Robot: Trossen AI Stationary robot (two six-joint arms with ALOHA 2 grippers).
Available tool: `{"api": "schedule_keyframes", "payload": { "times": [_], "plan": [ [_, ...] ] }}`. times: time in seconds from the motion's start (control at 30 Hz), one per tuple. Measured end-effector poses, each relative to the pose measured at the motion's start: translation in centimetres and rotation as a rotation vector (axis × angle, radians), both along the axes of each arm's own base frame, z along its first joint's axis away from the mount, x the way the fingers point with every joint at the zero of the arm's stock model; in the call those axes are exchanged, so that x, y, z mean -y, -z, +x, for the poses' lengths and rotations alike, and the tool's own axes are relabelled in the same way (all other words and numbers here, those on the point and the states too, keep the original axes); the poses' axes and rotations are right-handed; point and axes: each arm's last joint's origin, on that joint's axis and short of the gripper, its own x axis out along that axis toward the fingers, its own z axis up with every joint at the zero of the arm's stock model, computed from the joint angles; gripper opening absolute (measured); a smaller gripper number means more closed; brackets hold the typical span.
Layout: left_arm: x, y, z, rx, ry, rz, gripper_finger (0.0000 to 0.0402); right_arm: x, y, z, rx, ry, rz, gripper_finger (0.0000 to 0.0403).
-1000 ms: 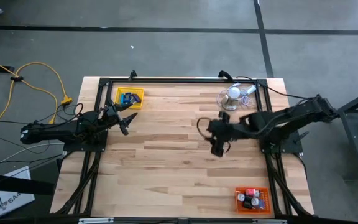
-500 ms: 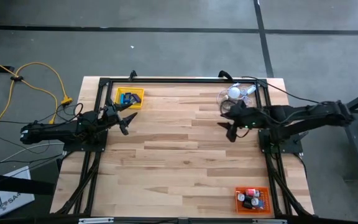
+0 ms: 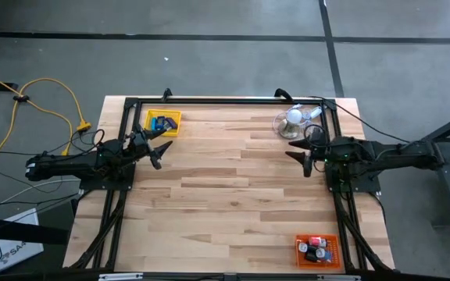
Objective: Pick & Place Office items
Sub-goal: Return to Home Position
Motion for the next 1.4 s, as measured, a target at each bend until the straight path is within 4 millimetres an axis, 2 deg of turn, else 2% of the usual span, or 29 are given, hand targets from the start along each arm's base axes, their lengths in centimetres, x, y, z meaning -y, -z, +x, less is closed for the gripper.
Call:
{"api": "schedule_keyframes", "payload": {
  "times": [0.23, 0.43, 0.9, 1.1, 1.4],
  "plan": [
    [0.0, 0.0, 0.0, 0.000, 0.000, 0.000, 0.0243, 0.1, 1.7, -2.1, 0.108, -0.003, -0.010, 0.0183],
    [0.0, 0.0, 0.0, -0.001, 0.000, 0.000, 0.0243, 0.0, 3.4, -2.8, 0.216, -0.045, -0.019, 0.0183],
    [0.0, 0.0, 0.0, 0.000, 0.000, 0.000, 0.0243, -0.6, 5.5, -2.7, 0.366, -0.243, -0.014, 0.0183],
    [0.0, 0.0, 0.0, -0.001, -0.001, 0.000, 0.0243, -0.6, 6.6, -2.4, 0.378, -0.242, 0.005, 0.0183],
    [0.0, 0.0, 0.0, 0.000, -0.001, 0.000, 0.0243, -0.6, 7.0, -2.4, 0.335, -0.244, -0.009, 0.0183]
  ]
}}
